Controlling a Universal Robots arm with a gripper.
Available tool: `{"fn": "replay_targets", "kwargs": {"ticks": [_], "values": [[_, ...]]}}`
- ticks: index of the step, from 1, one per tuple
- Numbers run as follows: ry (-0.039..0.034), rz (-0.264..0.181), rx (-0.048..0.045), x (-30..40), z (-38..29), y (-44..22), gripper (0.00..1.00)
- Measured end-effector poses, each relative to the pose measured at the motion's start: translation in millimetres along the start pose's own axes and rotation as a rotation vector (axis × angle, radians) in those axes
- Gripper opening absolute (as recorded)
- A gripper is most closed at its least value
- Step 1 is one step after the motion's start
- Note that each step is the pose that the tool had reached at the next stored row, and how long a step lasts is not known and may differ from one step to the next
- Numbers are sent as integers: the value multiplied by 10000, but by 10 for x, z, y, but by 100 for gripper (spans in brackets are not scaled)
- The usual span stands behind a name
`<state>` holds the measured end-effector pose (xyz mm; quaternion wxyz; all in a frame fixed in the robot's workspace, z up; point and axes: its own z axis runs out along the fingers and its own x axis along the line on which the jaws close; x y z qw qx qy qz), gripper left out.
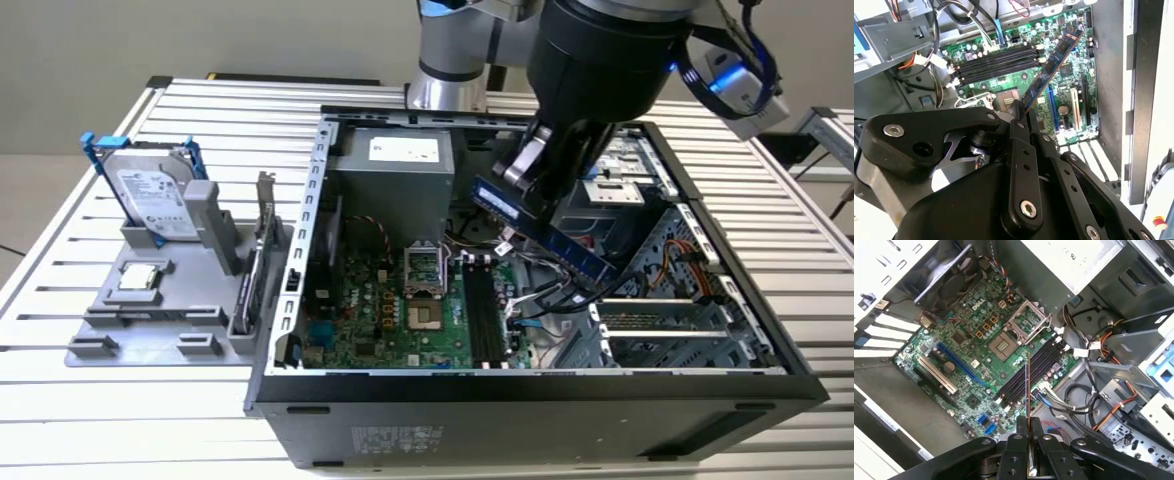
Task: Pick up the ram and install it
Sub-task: 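Insert the ram into the slot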
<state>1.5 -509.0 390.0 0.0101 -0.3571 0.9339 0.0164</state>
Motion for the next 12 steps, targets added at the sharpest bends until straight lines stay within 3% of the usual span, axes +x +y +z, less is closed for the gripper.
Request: {"fn": "replay_targets", "kwargs": {"ticks": [12], "values": [[-27,1158,35,0,0,0,0]]}}
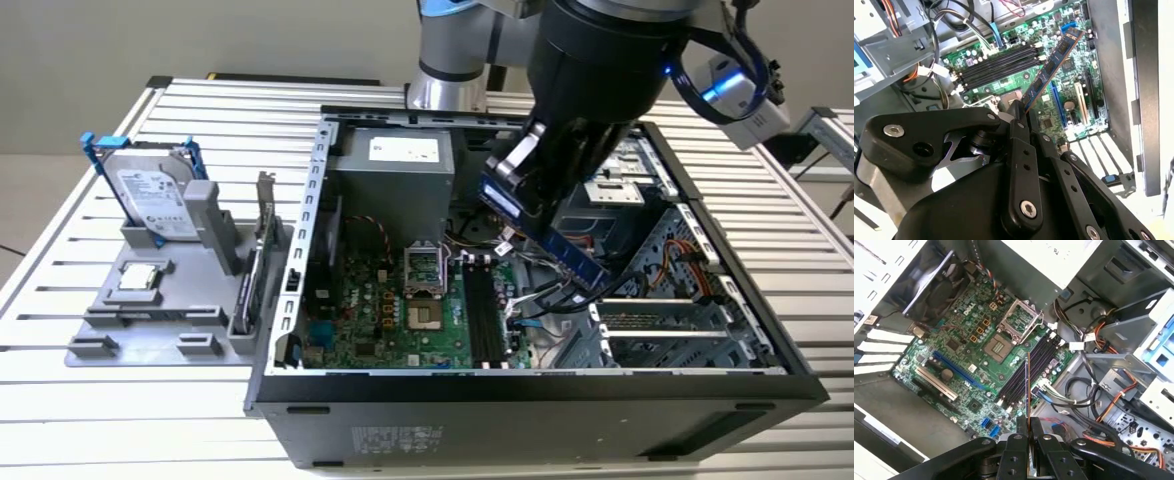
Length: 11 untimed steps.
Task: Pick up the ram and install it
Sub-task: 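Insert the ram into the slot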
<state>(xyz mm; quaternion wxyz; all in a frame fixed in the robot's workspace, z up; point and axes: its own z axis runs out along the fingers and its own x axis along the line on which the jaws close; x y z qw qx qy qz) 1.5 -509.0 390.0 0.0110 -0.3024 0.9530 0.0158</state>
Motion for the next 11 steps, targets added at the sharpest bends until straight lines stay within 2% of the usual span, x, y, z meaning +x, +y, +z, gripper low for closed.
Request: {"fn": "replay_targets", "kwargs": {"ticks": [11], "values": [[-34,1460,45,0,0,0,0]]}}
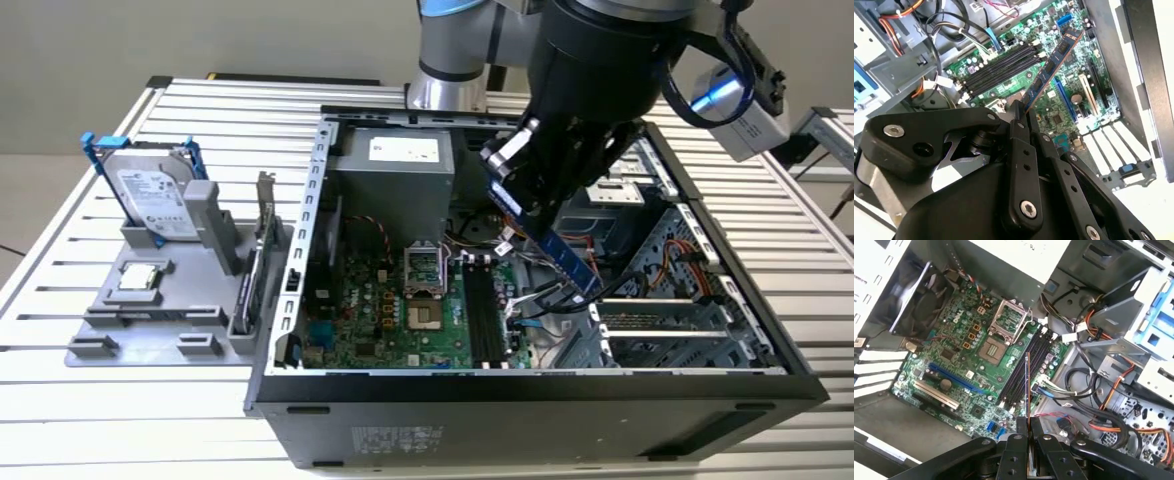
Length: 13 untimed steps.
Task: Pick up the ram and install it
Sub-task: 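Insert the ram into the slot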
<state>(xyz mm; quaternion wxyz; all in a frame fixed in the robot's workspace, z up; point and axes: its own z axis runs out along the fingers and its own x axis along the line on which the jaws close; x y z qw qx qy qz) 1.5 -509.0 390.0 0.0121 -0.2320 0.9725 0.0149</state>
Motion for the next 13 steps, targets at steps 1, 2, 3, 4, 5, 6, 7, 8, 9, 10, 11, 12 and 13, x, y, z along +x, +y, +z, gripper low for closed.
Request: {"fn": "replay_targets", "kwargs": {"ticks": [1,2,3,4,5,6,7,8,9,10,11,12,13], "values": [[-3,127,4,0,0,0,0],[-6,254,8,0,0,0,0],[-9,371,11,0,0,0,0],[-12,494,15,0,0,0,0],[-15,619,19,0,0,0,0],[-18,746,22,0,0,0,0],[-20,874,27,0,0,0,0],[-23,986,31,0,0,0,0],[-26,1104,34,0,0,0,0],[-29,1224,37,0,0,0,0],[-31,1341,41,0,0,0,0],[-35,1463,45,0,0,0,0],[-37,1574,48,0,0,0,0]]}}
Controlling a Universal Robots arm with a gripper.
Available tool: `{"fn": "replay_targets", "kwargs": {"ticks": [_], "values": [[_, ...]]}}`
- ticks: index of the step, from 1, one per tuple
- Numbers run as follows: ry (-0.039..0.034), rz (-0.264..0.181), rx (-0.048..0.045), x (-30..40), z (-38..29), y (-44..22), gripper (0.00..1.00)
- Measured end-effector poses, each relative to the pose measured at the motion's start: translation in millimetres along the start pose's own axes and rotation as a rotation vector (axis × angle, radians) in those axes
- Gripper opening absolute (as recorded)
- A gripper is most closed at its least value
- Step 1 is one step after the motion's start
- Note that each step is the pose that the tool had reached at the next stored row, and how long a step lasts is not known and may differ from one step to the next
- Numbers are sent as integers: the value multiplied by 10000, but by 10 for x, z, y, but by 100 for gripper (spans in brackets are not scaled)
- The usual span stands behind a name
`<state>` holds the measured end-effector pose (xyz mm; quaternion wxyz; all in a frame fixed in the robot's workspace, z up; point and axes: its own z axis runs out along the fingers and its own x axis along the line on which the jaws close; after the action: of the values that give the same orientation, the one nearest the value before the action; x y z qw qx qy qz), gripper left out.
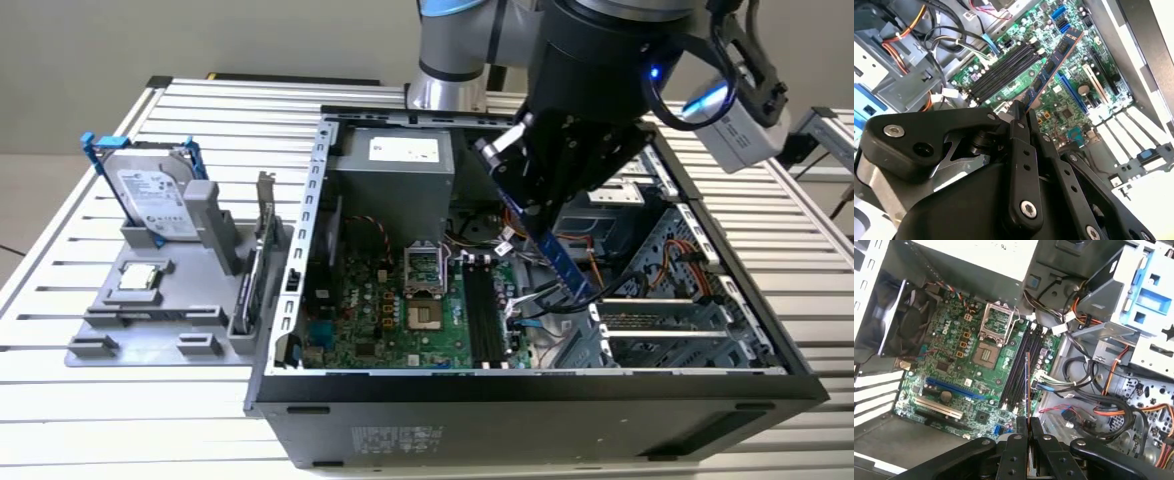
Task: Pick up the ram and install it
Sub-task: 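Insert the ram into the slot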
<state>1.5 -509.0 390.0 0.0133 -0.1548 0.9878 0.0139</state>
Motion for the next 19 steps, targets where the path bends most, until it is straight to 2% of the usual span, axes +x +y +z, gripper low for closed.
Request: {"fn": "replay_targets", "kwargs": {"ticks": [19], "values": [[-45,1901,58,0,0,0,0]]}}
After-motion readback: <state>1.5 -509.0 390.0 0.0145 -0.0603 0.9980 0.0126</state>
